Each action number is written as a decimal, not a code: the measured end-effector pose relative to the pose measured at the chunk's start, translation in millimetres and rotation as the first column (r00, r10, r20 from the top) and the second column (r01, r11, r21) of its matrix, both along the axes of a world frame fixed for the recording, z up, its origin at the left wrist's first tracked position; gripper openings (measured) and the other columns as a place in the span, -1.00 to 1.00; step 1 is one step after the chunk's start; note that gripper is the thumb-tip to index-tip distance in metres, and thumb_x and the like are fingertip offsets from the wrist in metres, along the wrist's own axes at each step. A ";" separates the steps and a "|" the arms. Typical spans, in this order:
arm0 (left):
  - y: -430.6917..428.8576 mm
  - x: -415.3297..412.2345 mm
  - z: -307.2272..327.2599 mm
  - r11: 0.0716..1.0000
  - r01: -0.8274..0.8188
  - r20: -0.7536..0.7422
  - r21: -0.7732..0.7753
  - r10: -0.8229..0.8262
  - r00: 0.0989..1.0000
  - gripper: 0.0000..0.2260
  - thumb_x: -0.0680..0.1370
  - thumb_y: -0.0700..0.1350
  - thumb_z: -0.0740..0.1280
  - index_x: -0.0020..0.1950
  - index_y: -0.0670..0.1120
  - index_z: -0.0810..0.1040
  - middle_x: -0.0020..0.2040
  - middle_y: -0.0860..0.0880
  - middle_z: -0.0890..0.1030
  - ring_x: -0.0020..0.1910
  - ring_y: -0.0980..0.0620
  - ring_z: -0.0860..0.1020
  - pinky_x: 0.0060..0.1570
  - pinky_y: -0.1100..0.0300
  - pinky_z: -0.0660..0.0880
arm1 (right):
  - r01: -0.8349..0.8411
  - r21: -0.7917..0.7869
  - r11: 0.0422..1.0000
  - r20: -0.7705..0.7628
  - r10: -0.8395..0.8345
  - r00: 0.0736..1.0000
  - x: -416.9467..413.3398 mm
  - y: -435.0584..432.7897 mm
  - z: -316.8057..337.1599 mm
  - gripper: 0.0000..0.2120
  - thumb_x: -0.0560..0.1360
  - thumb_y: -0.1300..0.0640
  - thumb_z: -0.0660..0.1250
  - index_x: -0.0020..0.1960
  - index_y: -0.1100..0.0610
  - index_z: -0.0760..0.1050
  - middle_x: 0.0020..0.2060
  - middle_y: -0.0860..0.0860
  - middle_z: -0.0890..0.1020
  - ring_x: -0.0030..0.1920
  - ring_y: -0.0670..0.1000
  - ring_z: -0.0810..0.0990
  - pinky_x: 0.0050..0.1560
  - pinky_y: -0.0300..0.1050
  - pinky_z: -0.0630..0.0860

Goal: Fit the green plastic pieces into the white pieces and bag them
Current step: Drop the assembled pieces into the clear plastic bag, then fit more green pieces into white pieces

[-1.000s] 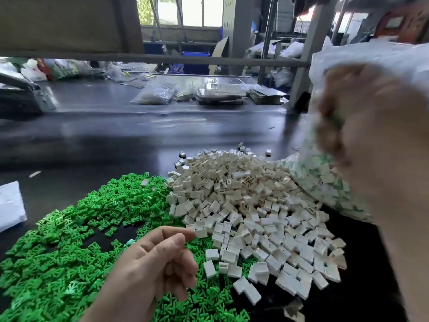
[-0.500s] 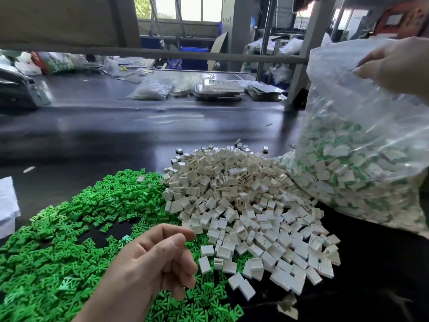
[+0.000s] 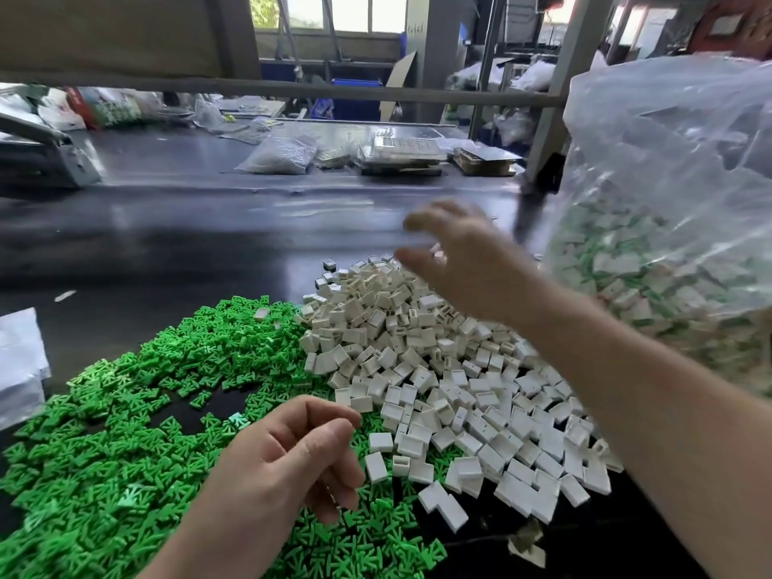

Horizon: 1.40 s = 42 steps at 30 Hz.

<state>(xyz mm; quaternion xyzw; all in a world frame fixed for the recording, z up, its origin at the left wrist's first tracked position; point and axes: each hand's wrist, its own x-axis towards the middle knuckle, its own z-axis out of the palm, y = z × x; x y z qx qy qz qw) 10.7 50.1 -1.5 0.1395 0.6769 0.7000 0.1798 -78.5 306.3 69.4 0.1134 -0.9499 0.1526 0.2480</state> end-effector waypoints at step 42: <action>-20.7 -23.2 -13.2 0.720 -0.436 -0.671 -0.540 -0.055 0.739 -0.73 0.51 -0.21 0.43 0.16 0.05 0.60 -0.01 0.22 0.55 -0.01 0.27 0.53 0.01 0.52 0.39 | -0.082 0.122 0.989 0.085 0.072 0.994 80.6 -73.5 -69.3 -0.72 0.54 0.09 0.43 0.23 0.09 0.55 0.02 0.02 0.68 0.03 0.10 0.64 0.07 0.03 0.47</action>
